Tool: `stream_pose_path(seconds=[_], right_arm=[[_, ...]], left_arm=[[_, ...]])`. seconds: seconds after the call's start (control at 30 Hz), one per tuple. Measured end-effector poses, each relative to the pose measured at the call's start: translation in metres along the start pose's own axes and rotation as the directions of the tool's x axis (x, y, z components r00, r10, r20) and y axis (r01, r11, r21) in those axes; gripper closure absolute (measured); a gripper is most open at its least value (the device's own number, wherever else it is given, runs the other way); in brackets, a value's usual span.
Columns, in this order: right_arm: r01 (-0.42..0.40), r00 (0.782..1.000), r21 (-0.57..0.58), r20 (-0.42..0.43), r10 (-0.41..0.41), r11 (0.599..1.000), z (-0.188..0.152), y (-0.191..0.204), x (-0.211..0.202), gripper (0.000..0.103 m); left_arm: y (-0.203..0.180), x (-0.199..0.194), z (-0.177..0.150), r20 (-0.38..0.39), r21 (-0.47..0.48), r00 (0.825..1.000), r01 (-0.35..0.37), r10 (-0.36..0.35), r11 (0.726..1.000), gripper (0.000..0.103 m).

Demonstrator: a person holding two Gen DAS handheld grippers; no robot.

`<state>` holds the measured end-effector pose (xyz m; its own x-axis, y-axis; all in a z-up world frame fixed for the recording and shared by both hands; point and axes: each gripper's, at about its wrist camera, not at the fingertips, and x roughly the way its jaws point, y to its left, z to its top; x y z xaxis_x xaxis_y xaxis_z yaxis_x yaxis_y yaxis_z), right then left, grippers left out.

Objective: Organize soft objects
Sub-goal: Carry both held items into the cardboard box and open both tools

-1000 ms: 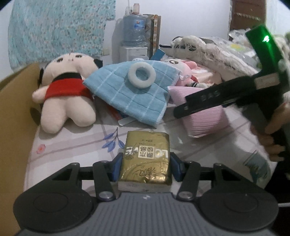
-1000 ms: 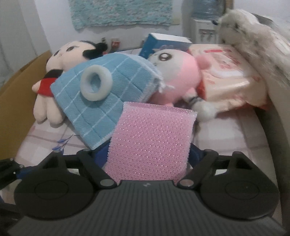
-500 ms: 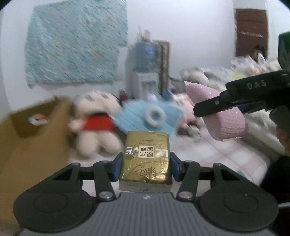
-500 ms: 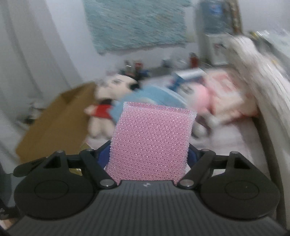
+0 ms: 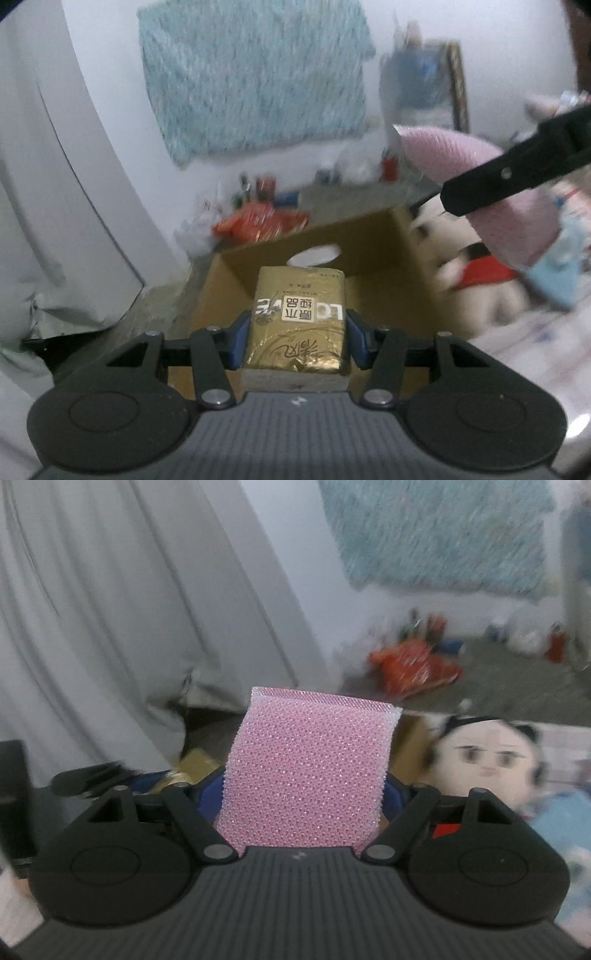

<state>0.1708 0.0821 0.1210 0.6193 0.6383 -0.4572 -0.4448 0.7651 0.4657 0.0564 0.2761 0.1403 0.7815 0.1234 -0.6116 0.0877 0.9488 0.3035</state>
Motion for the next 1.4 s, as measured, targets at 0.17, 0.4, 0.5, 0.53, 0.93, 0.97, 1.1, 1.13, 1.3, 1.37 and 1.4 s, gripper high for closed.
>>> stream_pose_path(seconds=[0.17,0.4,0.5,0.53,0.93,0.97,1.1,1.13,1.3,1.37,1.4], right_arm=[[0.059,0.990,0.090,-0.136,-0.047,0.994,0.033,-0.005,0.110,0.023],[0.184,0.958,0.174,-0.251,-0.137,0.967,0.047,-0.029,0.220,0.023],[0.218,0.944,0.167,-0.286,-0.165,0.962,0.037,-0.035,0.247,0.023],[0.231,0.940,0.163,-0.292,-0.177,0.959,0.034,-0.035,0.254,0.023],[0.290,0.912,0.221,-0.360,-0.199,0.931,-0.005,-0.052,0.292,0.022],[0.291,0.911,0.229,-0.364,-0.195,0.929,-0.005,-0.053,0.295,0.022],[0.318,0.905,0.242,-0.364,-0.218,0.917,-0.002,-0.056,0.301,0.022],[0.325,0.905,0.254,-0.361,-0.223,0.911,-0.001,-0.058,0.303,0.022],[0.368,0.892,0.288,-0.378,-0.248,0.884,-0.005,-0.068,0.318,0.023],[0.363,0.895,0.295,-0.376,-0.242,0.884,-0.009,-0.071,0.324,0.023],[0.359,0.896,0.288,-0.374,-0.241,0.888,-0.010,-0.070,0.328,0.022]], left_arm=[[0.013,0.128,0.006,-0.159,0.042,0.987,-0.002,0.009,0.999,0.050],[0.038,0.248,-0.019,-0.318,-0.017,0.945,0.067,-0.069,0.998,0.043],[0.046,0.260,-0.028,-0.305,-0.019,0.948,0.088,-0.089,0.996,0.039],[0.049,0.259,-0.030,-0.300,-0.018,0.949,0.098,-0.099,0.995,0.038],[0.075,0.216,-0.043,-0.358,-0.076,0.926,0.102,-0.123,0.992,0.098],[0.072,0.220,-0.045,-0.369,-0.095,0.921,0.094,-0.123,0.991,0.098],[0.090,0.246,-0.046,-0.368,-0.264,0.910,0.095,-0.191,0.960,0.098],[0.092,0.250,-0.045,-0.363,-0.301,0.911,0.087,-0.198,0.950,0.098],[0.106,0.266,-0.038,-0.304,-0.420,0.935,0.041,-0.183,0.907,0.098],[0.100,0.258,-0.043,-0.279,-0.456,0.945,0.027,-0.172,0.889,0.098],[0.099,0.260,-0.043,-0.276,-0.461,0.948,0.015,-0.159,0.887,0.098]])
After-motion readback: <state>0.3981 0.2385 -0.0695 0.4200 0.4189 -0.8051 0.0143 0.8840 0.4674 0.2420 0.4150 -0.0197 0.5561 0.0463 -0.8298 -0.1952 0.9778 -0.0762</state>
